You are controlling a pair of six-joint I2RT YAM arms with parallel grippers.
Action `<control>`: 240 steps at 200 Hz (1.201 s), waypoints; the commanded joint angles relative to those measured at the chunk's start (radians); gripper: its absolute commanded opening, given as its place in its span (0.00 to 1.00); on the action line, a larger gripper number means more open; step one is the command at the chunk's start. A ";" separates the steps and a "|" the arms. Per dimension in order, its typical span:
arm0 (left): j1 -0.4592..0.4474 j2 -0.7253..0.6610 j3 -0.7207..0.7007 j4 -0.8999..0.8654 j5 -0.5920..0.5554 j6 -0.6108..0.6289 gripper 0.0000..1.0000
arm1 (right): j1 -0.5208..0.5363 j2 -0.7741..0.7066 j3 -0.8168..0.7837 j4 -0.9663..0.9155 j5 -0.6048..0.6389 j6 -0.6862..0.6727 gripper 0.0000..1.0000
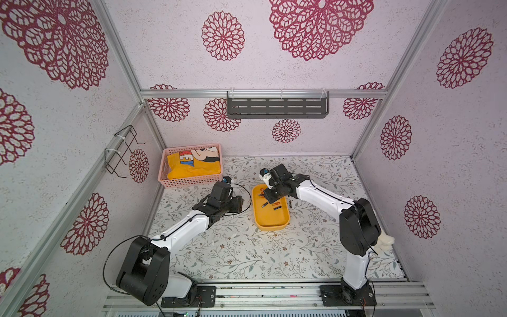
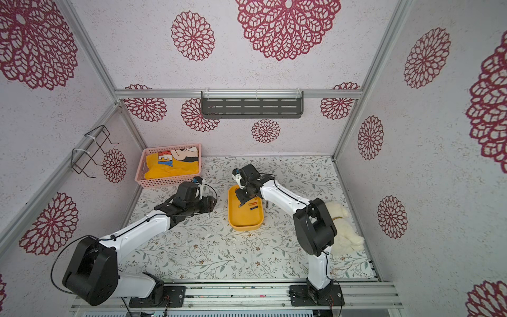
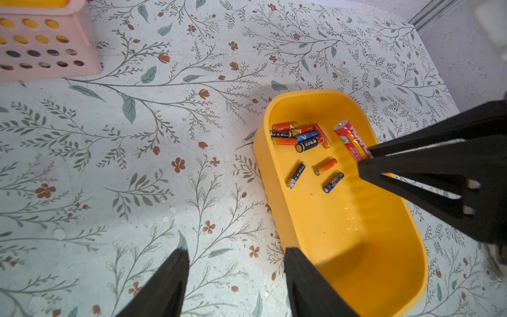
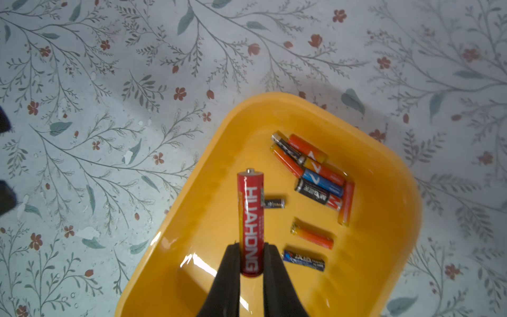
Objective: Take the batteries out of the storage box
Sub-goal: Pick up the battery from the storage box, then place the battery at the center of the board.
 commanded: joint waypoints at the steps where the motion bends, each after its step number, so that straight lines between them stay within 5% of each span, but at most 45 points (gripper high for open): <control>1: 0.007 0.010 0.047 -0.042 -0.018 -0.010 0.59 | -0.050 -0.109 -0.064 0.020 0.070 0.100 0.03; 71: -0.083 0.047 0.148 -0.140 -0.057 0.043 0.59 | -0.181 -0.245 -0.342 0.104 0.171 0.204 0.03; 240: -0.170 0.138 0.275 -0.147 0.004 -0.093 0.58 | -0.263 -0.045 -0.532 0.377 0.182 0.160 0.05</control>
